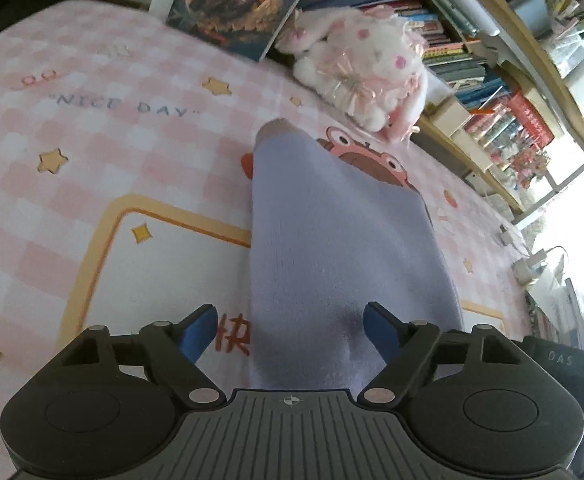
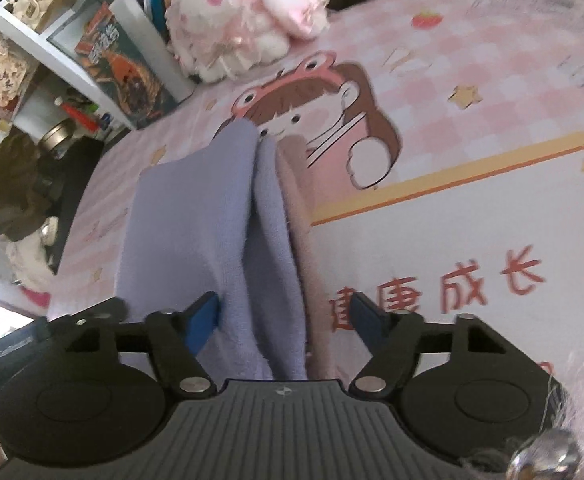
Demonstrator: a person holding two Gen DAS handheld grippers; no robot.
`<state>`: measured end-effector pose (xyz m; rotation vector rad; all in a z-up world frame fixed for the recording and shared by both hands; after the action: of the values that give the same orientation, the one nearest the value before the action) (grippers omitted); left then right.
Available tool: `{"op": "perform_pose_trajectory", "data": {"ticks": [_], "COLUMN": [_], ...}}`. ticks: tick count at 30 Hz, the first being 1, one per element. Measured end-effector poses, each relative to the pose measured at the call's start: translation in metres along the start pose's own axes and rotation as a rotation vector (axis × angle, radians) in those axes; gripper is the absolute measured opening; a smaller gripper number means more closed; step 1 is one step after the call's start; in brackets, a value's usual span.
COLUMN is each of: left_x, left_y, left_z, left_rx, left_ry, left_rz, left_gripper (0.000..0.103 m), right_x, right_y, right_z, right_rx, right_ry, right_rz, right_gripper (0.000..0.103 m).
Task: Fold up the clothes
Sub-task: 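Grasp the folded sweater edge with both grippers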
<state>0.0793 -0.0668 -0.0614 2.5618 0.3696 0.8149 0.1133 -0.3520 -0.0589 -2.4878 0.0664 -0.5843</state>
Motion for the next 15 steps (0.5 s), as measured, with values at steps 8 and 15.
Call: {"op": "perform_pose_trajectory", "data": {"ticks": [8,15], "left_x": [-0.004,-0.006], "left_y": [0.004,0.043], "left_z": [0.013,-0.003], "left_rx": [-0.027,0.095], "left_ry": [-0.015,0.034], "left_rz": [-0.084,0.135], "left_gripper": [0.063,0.046], "right_x": [0.001,-0.009], "right_y": [0.001,-0.047], "right_z": [0.013,-0.008], "right_rx": [0.065,-0.019], "right_ry": [-0.041,0.047], "right_rz": [-0.01,-0.375], "right_gripper": [0.048,0.027]}}
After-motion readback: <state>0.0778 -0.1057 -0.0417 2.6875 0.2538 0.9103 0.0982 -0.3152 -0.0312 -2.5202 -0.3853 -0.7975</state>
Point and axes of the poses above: each gripper's, at about its wrist camera, not at the fingertips, and z roughly the way its jaws point, y to its right, x to its top, the point moved 3 cm from there along z, roughly the way its jaws point
